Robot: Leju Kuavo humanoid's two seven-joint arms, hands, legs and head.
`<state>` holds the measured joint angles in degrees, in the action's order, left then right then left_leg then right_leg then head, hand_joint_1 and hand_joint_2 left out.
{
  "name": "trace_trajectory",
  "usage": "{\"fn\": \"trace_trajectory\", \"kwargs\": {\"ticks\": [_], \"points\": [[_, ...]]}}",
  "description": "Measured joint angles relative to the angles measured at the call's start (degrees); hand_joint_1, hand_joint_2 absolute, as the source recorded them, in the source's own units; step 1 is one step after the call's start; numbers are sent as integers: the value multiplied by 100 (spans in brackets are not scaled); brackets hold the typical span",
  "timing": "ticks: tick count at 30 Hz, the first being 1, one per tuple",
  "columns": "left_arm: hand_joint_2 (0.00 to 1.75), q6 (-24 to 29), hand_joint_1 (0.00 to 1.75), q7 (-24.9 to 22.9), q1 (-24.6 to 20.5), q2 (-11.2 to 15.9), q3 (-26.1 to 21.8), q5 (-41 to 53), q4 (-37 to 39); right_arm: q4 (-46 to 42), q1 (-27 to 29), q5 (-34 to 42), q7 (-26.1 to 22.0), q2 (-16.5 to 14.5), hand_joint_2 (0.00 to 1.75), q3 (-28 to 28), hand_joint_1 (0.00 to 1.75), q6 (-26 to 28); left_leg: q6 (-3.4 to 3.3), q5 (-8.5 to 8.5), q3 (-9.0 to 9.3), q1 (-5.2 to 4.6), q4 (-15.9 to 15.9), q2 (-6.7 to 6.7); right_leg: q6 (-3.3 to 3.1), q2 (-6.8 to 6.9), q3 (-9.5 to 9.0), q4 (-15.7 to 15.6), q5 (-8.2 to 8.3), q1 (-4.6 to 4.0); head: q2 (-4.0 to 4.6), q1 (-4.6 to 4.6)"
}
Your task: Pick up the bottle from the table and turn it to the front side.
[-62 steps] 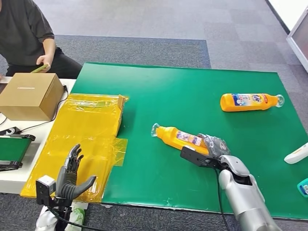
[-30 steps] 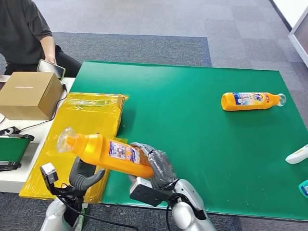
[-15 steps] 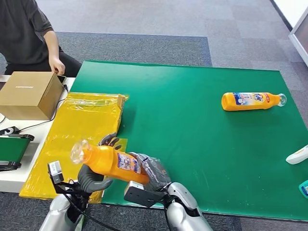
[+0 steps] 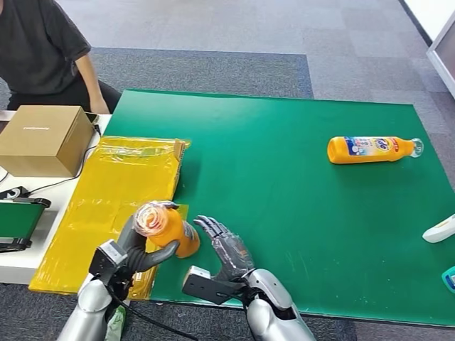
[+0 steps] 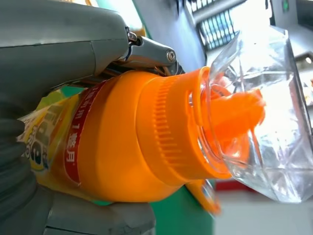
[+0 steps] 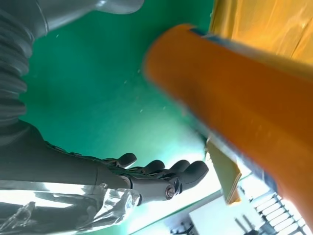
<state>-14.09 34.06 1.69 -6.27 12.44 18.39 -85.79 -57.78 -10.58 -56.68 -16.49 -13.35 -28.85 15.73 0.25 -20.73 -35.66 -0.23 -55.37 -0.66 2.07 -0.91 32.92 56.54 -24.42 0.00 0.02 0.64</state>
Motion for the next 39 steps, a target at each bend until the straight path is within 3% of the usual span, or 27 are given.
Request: {"fn": "trace_trajectory", "kwargs": {"ticks": [5, 10, 14, 17, 19, 21, 24, 26, 31, 35, 39], "points": [[175, 1452, 175, -493, 39, -236, -69, 1913, -580, -694, 335, -192, 136, 35, 175, 349, 0, -106, 0, 0, -1, -1, 0, 0, 1, 0, 1, 0, 1, 0, -1, -1], [175, 2335, 175, -1083, 37, -338, -108, 3581, -1035, -1262, 534, -273, 228, 45, 175, 636, 0, -158, 0, 0, -1, 0, 0, 0, 0, 0, 2, 0, 0, 0, 1, 0], [175, 2709, 175, -1870, -17, -305, -39, 5261, -1165, -1591, 647, -289, 258, 45, 175, 861, 0, -220, 0, 0, -1, 0, 0, 0, 0, -1, 2, 0, 0, 0, 1, 0], [175, 2765, 168, -2050, -58, -246, 36, 5575, -1165, -1733, 692, -292, 258, 45, 175, 974, 0, -244, 0, 0, -1, 0, 0, 1, 0, -1, 3, 0, 1, 0, 0, -1], [175, 2766, 153, -2113, -78, -216, 62, 5653, -1162, -1799, 714, -292, 258, 45, 175, 1020, 0, -249, 0, 0, -1, 0, 0, 1, 0, -1, 2, 0, 1, 0, 0, -1], [175, 2697, 116, -2258, -105, -161, 100, 5844, -1133, -1838, 738, -293, 250, 44, 175, 1055, 0, -262, 0, 0, -1, 0, 0, 1, 0, 0, 2, 0, 1, 1, 0, -1], [175, 2559, 46, -2568, -245, 13, 155, 6222, -848, -1863, 766, -277, 178, 42, 175, 1090, 0, -317, 0, 0, -1, 0, 0, 0, 0, -1, 2, 0, 0, 0, 1, 0], [175, 2637, 16, -2678, -392, 162, 152, 6395, -403, -1865, 770, -230, 95, 41, 175, 1101, 0, -361, 2, 1, 0, 0, 0, 0, -1, -1, 2, 0, 1, -1, 0, 1], [175, 3242, 1, -2543, -741, 473, 86, 6705, 916, -1831, 767, -17, -54, 41, 175, 1093, 0, -444, 6, 5, -1, 2, 0, 1, -1, -1, 2, 0, 1, -3, 1, 0], [175, 3526, 0, -2489, -1044, 641, 20, 6900, 1879, -1776, 757, 121, -121, 41, 175, 1061, 0, -493, 6, 5, -1, 2, 0, 1, -1, -1, 1, 1, 1, -2, -1, -1], [175, 3720, 0, -2042, -1141, 686, -70, 6375, 2350, -1735, 752, 184, -130, 41, 175, 1037, 0, -517, 5, 4, -2, 1, 0, 0, -1, -1, 0, 1, 1, -1, -1, -1]]}}
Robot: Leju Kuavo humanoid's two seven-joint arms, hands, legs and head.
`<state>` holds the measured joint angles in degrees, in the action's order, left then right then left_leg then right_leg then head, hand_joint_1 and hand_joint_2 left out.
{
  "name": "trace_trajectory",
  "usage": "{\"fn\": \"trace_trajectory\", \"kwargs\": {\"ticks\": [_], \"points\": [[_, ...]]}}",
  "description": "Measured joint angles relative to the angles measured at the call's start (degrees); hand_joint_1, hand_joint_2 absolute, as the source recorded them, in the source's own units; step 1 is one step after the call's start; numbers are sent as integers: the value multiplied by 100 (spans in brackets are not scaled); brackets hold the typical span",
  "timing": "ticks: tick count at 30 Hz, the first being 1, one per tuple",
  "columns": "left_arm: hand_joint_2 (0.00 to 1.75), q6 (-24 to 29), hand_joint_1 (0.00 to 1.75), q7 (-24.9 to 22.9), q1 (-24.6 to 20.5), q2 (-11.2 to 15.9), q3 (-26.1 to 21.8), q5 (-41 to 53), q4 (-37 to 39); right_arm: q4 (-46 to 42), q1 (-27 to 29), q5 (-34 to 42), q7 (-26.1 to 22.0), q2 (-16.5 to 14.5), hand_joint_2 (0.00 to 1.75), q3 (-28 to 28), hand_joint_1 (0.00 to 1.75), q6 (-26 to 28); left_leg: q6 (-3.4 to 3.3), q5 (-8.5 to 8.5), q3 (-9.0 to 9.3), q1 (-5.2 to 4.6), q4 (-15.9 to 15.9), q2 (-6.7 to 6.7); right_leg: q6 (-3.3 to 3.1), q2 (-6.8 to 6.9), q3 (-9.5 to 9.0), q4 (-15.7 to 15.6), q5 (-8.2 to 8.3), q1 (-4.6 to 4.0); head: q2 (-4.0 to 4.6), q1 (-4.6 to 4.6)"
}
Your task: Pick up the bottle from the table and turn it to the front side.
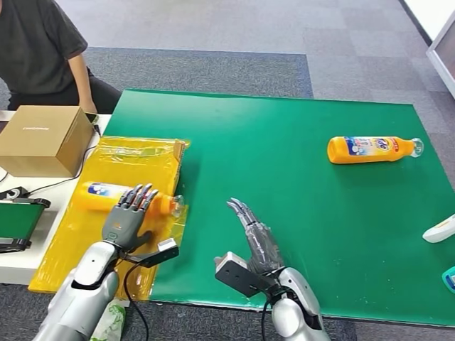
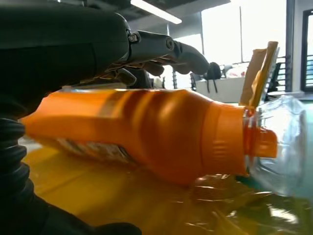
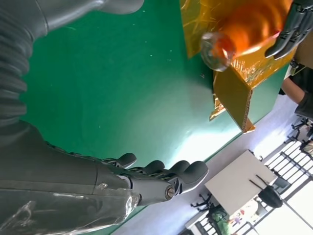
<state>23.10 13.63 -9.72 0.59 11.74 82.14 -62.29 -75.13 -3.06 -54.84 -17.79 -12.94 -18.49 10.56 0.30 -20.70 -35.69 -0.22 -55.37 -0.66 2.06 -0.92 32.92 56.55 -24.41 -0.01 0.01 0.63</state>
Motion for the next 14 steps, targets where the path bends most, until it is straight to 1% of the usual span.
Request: {"fn": "trace_trajectory", "kwargs": {"ticks": [2, 3, 11, 14], "points": [[175, -43, 0, 356, 30, -13, -82, -548, 16, 7, 4, 19, 3, 0, 175, -1, 0, 4, 0, -1, 0, 0, 0, 0, 0, 0, 1, 0, 0, 0, 1, 1], [175, -81, 0, 461, 53, -21, -119, -726, 4, 8, 6, 28, 5, 0, 175, -1, 0, 5, -1, -1, -1, 0, 0, 0, 0, 0, 1, 0, -1, 0, 1, 1], [175, -156, 0, 639, 149, -44, -257, -1045, -37, 10, 7, 51, 10, 1, 175, -1, 0, 9, 0, -1, 0, 1, 0, 0, -1, 0, 2, 0, -1, -1, 1, 0], [175, -235, 0, 1048, 242, -105, -347, -1778, -212, 3, 22, 53, 37, 3, 175, 3, 0, 29, 1, -1, 0, 1, 0, 0, -1, -1, 2, 0, -1, -1, 0, 1]]}}
